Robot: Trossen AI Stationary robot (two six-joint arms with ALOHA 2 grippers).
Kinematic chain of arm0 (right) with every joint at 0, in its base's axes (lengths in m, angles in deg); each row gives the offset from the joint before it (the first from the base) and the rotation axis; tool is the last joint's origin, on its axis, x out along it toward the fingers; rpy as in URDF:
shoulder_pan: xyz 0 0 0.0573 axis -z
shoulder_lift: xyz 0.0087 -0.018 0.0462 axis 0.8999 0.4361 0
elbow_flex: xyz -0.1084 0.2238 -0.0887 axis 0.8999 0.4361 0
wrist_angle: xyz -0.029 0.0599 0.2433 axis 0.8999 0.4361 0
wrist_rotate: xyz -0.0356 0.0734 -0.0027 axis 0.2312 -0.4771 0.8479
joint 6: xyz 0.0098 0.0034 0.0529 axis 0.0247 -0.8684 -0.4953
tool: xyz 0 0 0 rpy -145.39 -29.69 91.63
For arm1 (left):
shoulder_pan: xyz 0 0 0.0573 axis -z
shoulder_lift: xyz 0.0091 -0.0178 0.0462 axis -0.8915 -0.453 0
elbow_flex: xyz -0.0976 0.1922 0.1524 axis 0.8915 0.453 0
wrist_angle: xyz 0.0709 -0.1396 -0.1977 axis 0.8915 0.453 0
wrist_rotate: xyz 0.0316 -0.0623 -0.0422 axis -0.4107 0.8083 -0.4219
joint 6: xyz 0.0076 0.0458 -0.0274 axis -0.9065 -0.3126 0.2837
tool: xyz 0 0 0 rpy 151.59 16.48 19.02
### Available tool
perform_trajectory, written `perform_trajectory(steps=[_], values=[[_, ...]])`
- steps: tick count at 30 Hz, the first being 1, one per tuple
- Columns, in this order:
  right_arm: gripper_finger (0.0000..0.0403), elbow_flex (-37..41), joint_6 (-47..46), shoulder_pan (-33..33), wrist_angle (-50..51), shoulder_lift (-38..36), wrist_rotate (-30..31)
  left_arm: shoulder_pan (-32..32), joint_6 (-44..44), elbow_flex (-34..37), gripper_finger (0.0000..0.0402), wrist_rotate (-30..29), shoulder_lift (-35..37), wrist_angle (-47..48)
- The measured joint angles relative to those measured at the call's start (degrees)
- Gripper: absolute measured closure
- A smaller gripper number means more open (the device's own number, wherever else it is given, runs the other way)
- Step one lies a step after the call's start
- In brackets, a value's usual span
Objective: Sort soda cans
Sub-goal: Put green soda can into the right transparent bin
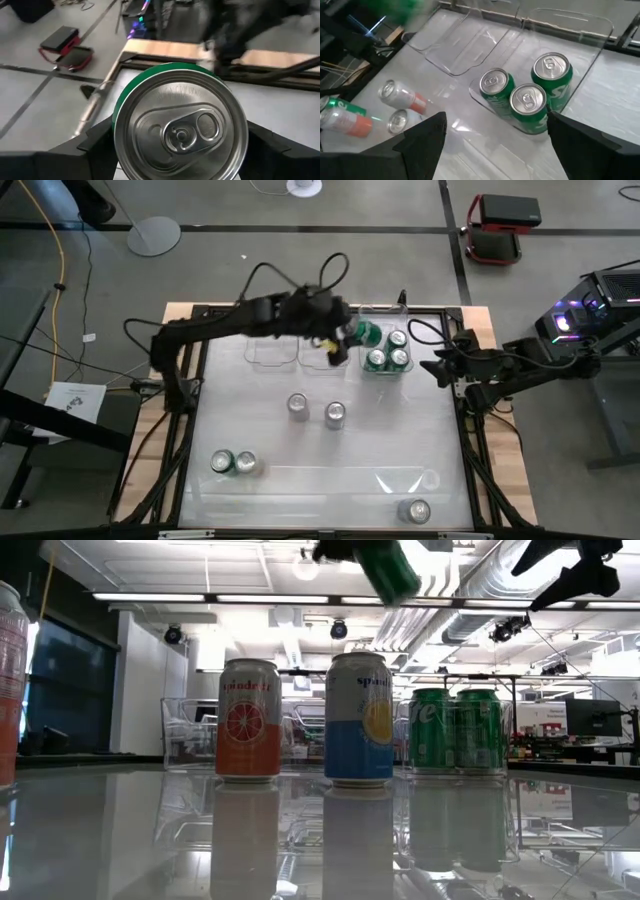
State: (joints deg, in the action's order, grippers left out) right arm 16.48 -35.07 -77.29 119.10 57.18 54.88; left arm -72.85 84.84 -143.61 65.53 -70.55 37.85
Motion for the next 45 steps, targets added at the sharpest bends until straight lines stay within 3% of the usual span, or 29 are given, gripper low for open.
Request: perform_trajectory(steps=[13,23,33,45], values=[[0.0073,0.00,-13.81,-0.02,2.05,0.55,2.25,-11.42,-6.71,-1.78,0.0110,11.54,-14.00,-7.42],[0.0073,0.01,-20.72,0.02,2.01,3.88,2.96,-11.69,-13.23,-1.81,0.0110,17.55,-20.00,-7.14],[0.0073,0.02,-21.97,0.02,2.03,6.57,2.94,-10.84,-19.64,-1.75,0.0096,17.56,-23.55,-9.09],[0.0073,0.02,-22.41,0.02,2.29,7.62,3.10,-10.82,-20.38,-1.70,0.0091,17.91,-25.90,-8.98]])
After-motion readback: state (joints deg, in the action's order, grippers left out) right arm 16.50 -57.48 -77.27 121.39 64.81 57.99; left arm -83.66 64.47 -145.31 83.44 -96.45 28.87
